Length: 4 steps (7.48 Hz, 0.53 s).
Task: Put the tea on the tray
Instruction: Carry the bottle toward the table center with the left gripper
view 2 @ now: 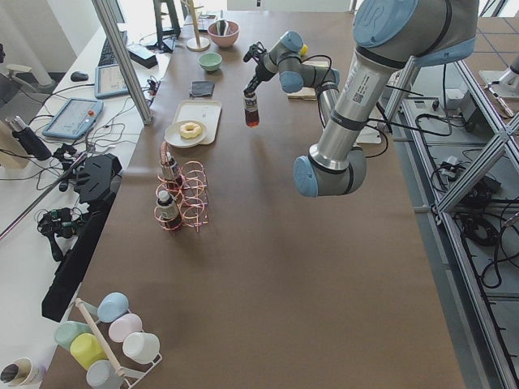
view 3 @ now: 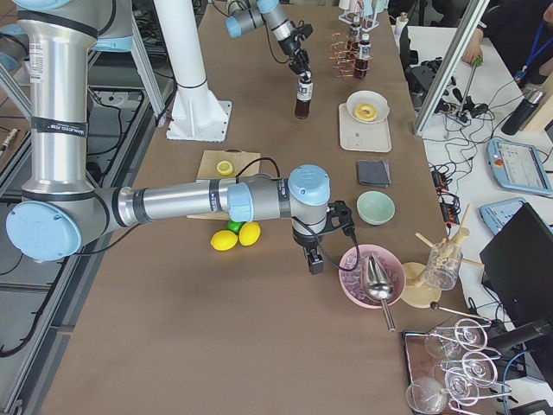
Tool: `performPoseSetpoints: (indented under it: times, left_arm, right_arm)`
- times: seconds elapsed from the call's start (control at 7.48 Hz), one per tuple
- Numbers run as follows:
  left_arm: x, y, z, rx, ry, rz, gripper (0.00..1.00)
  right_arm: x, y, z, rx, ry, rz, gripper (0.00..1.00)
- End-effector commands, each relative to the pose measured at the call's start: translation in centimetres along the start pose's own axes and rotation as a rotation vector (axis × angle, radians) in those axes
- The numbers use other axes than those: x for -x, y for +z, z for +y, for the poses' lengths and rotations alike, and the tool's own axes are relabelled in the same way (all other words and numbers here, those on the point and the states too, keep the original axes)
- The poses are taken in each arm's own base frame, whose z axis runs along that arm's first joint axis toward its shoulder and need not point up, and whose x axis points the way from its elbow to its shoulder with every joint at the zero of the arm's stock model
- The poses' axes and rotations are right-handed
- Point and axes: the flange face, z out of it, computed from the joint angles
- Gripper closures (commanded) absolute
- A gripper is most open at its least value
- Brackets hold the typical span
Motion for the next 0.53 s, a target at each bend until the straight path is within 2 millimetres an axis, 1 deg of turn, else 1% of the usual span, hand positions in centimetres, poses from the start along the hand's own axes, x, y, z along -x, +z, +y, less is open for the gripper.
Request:
performPoseSetpoints:
  times: [0.0, 0.4]
  left_arm:
    - [-3.91, 0.96, 2.95, -0.022, 0.027, -0.014, 1.00]
    - [-3.87, 1.27, 2.96, -0.029, 0.031, -0.026, 1.00]
  right_arm:
    - [0.01, -0.09, 0.00, -0.002, 0.003, 0.000, 0.00]
    - [0.04, -0.13, -0.08, -0.003, 0.004, 0.001, 0.00]
